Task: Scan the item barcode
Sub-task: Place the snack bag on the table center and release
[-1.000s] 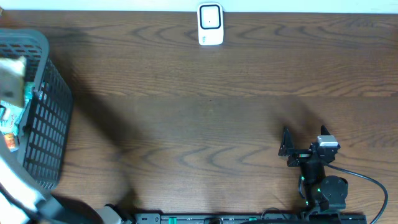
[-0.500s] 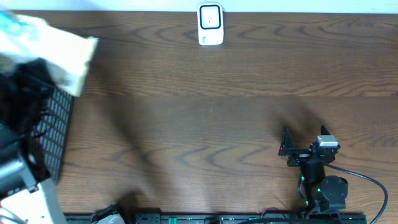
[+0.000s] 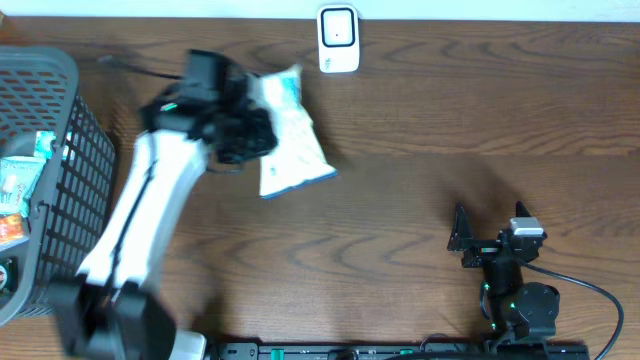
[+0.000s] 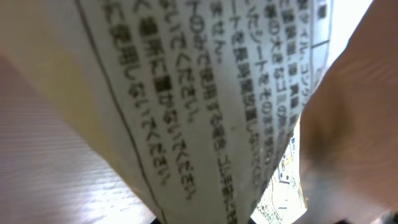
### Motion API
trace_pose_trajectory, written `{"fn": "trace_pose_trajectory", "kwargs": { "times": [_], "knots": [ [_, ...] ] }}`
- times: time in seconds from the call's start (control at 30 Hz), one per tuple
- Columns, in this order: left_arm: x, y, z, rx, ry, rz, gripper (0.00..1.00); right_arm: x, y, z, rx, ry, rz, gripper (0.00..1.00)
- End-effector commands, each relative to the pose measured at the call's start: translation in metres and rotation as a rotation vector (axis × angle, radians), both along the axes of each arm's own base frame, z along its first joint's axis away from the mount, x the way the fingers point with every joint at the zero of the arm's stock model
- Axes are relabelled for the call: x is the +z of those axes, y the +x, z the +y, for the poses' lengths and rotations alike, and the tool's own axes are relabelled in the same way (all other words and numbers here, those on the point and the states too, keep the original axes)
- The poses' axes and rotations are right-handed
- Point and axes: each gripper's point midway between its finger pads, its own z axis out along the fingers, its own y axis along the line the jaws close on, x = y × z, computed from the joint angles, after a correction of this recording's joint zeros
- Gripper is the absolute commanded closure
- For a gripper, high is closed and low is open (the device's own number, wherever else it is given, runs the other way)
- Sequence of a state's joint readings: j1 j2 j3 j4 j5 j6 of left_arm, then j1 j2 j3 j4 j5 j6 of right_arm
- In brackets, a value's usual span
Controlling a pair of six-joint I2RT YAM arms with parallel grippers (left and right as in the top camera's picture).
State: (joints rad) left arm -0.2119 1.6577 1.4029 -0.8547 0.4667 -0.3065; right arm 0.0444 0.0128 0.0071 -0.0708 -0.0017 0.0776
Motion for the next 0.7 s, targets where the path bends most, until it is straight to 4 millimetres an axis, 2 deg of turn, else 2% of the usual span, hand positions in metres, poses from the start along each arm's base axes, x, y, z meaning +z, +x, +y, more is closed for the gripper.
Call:
{"fn": "trace_pose_trajectory", "kwargs": {
  "times": [0.0,0.1,0.2,0.33,0.57,0.6,0.63,0.67],
  "knots": [
    [-0.045,0.000,-0.026,-0.055,0.015,0.107,0.93,-0.001,0.000,0.003,0.012,-0.012,0.002,0.01],
    [-0.085,0.000,-0.046,-0.052,0.024,0.190,0.93,-0.001,0.000,0.003,0.012,-0.012,0.002,0.01],
    [-0.101,-0.004,-0.065,-0.089,0.018,0.213,0.92,-0.001,0.000,0.003,0.012,-0.012,0.002,0.01],
    [-0.101,-0.012,-0.095,-0.159,0.013,0.179,0.93,-0.001,0.000,0.003,0.012,-0.012,0.002,0.01],
    [-0.094,-0.012,-0.138,-0.106,-0.046,0.149,0.92,-0.001,0.000,0.003,0.012,-0.012,0.002,0.01],
    [-0.092,-0.011,-0.144,-0.117,-0.057,0.129,0.73,-0.001,0.000,0.003,0.012,-0.012,0.002,0.01],
    [-0.090,-0.008,-0.148,-0.122,-0.067,0.111,0.23,-0.001,0.000,0.003,0.012,-0.012,0.002,0.01],
    [-0.089,-0.006,-0.149,-0.122,-0.072,0.102,0.16,-0.001,0.000,0.003,0.012,-0.012,0.002,0.01]
  ]
}}
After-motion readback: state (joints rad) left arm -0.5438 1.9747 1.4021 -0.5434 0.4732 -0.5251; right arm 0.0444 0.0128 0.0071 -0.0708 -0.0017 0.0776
